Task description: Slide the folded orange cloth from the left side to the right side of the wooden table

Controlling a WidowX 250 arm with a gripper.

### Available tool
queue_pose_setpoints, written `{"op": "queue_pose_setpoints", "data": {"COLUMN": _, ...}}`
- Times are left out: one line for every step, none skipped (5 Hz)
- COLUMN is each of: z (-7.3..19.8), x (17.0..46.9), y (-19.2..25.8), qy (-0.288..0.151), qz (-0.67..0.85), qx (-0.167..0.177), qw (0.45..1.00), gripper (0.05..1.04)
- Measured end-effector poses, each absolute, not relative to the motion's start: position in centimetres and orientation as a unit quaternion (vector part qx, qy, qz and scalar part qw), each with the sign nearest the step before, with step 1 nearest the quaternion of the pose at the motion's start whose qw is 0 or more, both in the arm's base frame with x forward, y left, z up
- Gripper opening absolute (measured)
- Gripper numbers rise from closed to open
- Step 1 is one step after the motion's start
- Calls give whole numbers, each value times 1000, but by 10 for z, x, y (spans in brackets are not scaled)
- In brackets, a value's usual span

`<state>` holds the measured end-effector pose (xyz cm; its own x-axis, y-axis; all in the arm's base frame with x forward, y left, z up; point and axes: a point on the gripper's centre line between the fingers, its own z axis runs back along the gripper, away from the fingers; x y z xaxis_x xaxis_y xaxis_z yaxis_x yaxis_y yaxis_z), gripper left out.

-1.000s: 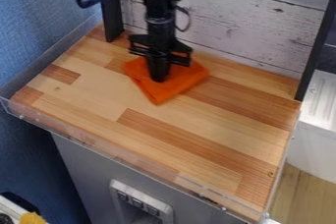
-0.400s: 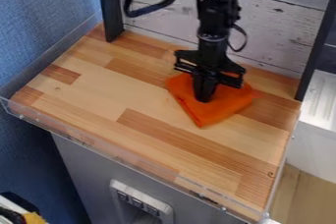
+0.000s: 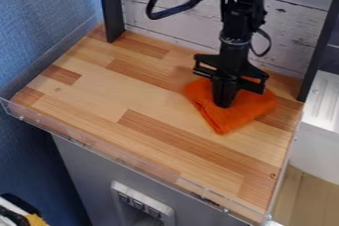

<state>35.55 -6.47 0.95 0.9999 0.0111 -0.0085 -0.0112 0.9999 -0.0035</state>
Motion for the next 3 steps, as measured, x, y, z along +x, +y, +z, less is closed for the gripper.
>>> {"op": "queue_pose_setpoints", "data": {"z": 11, "x": 349, "y": -77, "qy": 20, "qz": -1, "qx": 0, "qw": 1000, "gripper": 237}}
{"op": "queue_pose_setpoints", "data": {"z": 15, "x": 343, "y": -83, "qy": 35, "qz": -4, "qx": 3, "qw": 999, "gripper": 486}}
{"op": "queue_pose_setpoints", "data": {"z": 31, "x": 339, "y": -81, "qy": 21, "qz": -4, "qx": 0, "qw": 1000, "gripper": 787}}
